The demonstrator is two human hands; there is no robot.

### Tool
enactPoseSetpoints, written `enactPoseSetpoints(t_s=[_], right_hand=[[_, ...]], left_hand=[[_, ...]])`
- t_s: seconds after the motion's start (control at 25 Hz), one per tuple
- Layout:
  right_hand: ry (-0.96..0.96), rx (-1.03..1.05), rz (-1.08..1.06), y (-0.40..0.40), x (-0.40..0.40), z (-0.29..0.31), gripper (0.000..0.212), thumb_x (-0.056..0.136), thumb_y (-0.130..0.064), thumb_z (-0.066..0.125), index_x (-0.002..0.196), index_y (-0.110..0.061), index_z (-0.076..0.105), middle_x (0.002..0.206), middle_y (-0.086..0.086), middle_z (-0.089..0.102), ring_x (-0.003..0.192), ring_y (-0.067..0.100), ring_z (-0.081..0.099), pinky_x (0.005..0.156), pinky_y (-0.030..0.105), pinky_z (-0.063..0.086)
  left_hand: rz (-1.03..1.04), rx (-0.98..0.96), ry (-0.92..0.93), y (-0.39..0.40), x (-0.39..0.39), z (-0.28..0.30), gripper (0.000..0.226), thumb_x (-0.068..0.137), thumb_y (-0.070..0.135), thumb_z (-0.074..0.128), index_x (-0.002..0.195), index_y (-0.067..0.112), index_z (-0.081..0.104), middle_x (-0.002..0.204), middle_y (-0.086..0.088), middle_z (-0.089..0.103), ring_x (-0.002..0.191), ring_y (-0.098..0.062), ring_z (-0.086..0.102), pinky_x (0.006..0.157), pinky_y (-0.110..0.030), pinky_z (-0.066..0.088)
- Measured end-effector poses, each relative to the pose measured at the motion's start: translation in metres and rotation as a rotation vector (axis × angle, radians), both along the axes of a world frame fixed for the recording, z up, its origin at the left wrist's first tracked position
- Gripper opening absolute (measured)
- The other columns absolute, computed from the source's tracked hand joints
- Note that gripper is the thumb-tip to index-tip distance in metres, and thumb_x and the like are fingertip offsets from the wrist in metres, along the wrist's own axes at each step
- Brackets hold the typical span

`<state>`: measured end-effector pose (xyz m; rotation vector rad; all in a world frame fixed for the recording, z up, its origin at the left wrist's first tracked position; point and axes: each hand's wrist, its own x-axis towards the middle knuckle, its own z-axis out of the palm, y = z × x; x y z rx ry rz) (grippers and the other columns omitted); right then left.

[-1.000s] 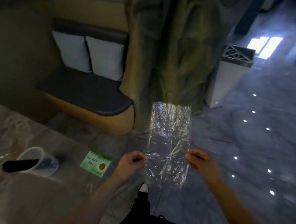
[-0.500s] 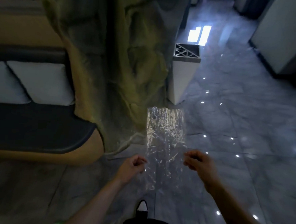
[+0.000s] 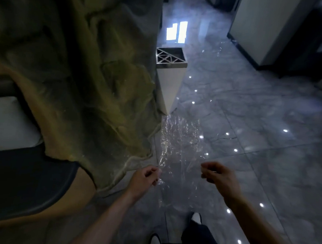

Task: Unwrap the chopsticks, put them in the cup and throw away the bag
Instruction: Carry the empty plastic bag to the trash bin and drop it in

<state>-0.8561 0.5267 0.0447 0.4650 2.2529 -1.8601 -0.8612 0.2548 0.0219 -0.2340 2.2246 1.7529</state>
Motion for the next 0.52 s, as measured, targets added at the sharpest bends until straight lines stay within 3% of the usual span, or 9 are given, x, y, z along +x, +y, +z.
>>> enactPoseSetpoints(t_s=[0.2,0.36,0.52], right_hand=[[0.0,-0.008,-0.058,0.034,-0.047,0.0,0.012,0.084,-0.014,0.071,0.088,-0.024,0.075,0.078,0.001,0.076,0.072,0.013,0.071,0.066,0.025,0.052],[0.017,-0.01,-0.049,0.074,-0.095,0.004,0.011,0.084,-0.012,0.071,0.089,-0.022,0.075,0.077,0.004,0.075,0.07,0.012,0.07,0.067,0.026,0.052],[0.021,-0.002,-0.035,0.127,-0.138,0.013,0.013,0.084,-0.011,0.07,0.088,-0.023,0.074,0.079,0.002,0.075,0.067,0.009,0.07,0.067,0.026,0.053]], left_hand=[[-0.039,0.023,0.033,0.036,-0.061,0.003,0.007,0.088,0.007,0.067,0.085,0.011,0.072,0.06,0.003,0.063,0.051,-0.001,0.054,0.056,-0.015,0.047],[-0.01,0.053,-0.003,0.079,-0.113,0.008,0.01,0.086,-0.002,0.066,0.096,-0.003,0.069,0.07,-0.005,0.063,0.051,0.0,0.055,0.055,-0.014,0.048],[0.027,0.086,-0.033,0.135,-0.157,0.019,0.005,0.087,0.0,0.065,0.09,0.004,0.067,0.068,-0.004,0.063,0.049,0.0,0.055,0.052,-0.013,0.048]])
